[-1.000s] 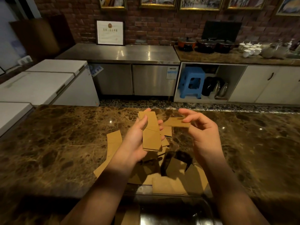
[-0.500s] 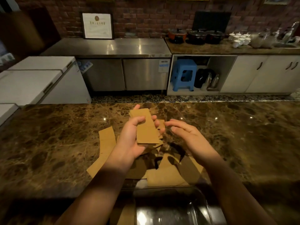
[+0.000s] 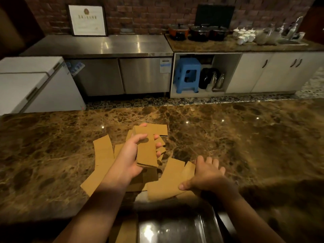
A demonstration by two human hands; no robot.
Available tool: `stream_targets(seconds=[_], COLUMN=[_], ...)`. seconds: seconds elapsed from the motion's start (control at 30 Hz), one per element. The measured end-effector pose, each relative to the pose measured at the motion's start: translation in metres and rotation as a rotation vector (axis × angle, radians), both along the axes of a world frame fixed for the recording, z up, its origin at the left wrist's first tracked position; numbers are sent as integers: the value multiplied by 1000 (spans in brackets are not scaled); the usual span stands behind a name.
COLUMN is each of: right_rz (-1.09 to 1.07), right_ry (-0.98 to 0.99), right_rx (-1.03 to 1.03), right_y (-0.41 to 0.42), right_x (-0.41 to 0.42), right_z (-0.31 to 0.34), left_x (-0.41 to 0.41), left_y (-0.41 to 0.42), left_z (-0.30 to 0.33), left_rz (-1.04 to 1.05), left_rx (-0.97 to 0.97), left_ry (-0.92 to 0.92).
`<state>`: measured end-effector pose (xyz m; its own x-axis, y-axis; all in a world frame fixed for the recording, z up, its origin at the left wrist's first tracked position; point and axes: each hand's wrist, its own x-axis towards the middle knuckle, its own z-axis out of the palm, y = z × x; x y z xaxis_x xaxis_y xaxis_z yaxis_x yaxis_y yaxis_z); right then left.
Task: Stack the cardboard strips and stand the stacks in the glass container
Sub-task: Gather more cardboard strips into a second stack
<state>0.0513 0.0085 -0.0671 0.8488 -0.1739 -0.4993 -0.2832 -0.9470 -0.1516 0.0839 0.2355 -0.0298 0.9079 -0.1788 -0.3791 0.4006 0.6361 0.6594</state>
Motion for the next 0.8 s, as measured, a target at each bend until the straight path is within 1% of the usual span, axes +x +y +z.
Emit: stream_targets(seconds=[0.07, 0.17, 0.2, 0.37, 0.47, 0.6, 0.7, 0.8], right_rz=[-34, -186, -217, -360, -370, -307, -297, -288], right_ry=[-22, -76, -111, -283, -259, -208, -256, -290], right_rx=[130, 565, 669, 1029, 1298, 1486, 1526, 1526], right_y=[0, -5, -8, -25, -24, -1, 22, 40], right_x=[5, 8, 11, 31, 39, 46, 50, 48], right_z=[2, 14, 20, 71, 99, 117, 122, 123], left_x=[1, -1, -2, 2, 9, 11, 9, 3], left_y=[4, 8, 9, 14, 17, 9, -1, -9], left_z=[1, 1, 2, 14, 28, 44, 50, 51], left_rz=[20, 46, 51, 63, 42, -104, -257, -232], left_rx=[-21, -20, -16, 57, 93, 97, 88, 69], left_ry=[13, 21, 20, -52, -101, -77, -42, -53])
